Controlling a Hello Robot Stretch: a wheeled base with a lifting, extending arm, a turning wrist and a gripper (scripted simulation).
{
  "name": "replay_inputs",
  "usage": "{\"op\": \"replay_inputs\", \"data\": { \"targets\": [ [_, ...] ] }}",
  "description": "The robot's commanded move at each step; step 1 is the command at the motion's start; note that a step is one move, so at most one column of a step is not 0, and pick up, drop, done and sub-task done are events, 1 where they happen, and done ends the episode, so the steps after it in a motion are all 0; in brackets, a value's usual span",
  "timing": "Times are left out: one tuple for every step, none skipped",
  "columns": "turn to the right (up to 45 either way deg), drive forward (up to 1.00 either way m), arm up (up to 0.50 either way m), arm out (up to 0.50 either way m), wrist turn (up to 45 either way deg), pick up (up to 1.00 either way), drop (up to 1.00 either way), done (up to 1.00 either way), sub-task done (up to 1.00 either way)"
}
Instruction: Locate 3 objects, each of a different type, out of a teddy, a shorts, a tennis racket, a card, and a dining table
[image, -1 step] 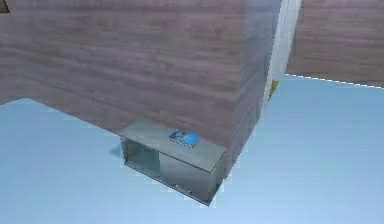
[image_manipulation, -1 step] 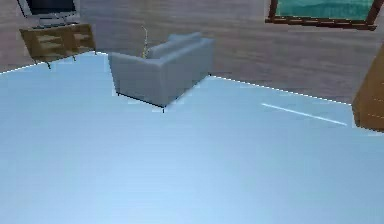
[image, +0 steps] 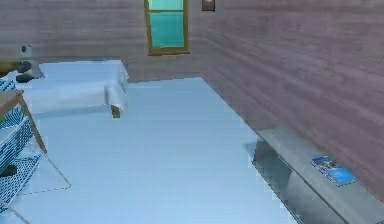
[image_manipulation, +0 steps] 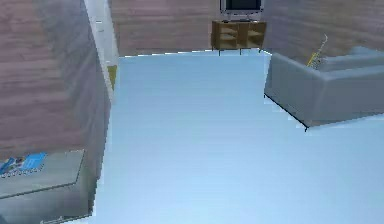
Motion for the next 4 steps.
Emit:
{"op": "replay_inputs", "data": {
  "targets": [
    [-45.0,0.0,0.0,0.0,0.0,0.0,0.0,0.0,0.0],
    [-45.0,0.0,0.0,0.0,0.0,0.0,0.0,0.0,0.0],
    [-15.0,0.0,0.0,0.0,0.0,0.0,0.0,0.0,0.0],
    [0.0,0.3,0.0,0.0,0.0,0.0,0.0,0.0,0.0]
  ]
}}
